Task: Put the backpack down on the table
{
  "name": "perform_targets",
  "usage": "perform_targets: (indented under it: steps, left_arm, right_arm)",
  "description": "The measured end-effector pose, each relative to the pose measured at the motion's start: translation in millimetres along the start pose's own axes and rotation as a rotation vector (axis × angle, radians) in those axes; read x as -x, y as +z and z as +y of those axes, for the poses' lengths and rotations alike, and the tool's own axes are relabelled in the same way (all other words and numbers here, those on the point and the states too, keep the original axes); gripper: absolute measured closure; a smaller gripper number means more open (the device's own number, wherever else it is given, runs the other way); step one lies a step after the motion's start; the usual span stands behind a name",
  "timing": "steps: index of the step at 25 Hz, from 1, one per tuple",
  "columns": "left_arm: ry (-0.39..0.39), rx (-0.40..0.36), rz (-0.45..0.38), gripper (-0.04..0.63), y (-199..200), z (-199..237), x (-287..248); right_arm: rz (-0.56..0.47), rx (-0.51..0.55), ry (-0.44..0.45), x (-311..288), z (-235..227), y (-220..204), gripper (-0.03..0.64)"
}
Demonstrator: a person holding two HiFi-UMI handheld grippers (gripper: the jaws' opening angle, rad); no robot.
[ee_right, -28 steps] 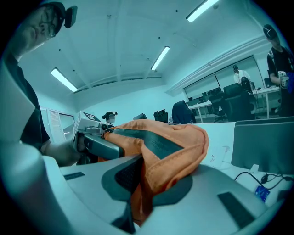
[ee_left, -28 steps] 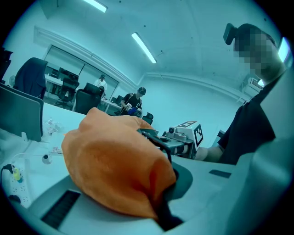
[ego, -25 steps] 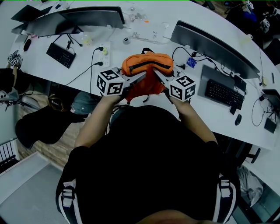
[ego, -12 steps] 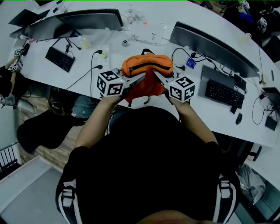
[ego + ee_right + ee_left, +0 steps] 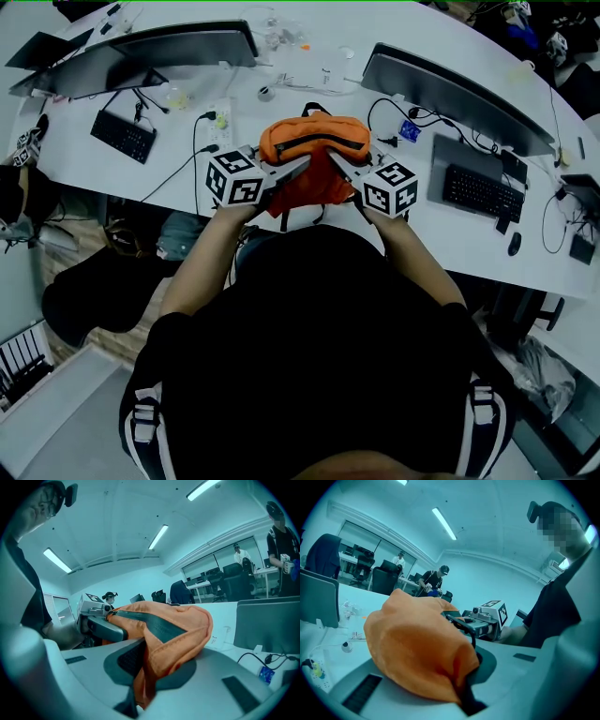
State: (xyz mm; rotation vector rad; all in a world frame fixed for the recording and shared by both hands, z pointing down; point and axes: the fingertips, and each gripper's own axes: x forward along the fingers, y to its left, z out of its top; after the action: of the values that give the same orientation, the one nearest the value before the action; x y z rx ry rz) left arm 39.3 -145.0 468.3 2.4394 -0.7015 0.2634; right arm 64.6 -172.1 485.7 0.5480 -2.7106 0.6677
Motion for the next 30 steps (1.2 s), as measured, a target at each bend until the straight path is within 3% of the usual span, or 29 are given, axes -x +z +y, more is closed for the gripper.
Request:
perform_targets:
  steps: [30]
  left_arm:
    - [-0.156, -0.027, 0.103, 0.558, -7.6, 37.2, 38.7]
  right_arm:
    - [-0.017, -0.065, -0.157, -41.6, 18.7, 1.6, 0.555]
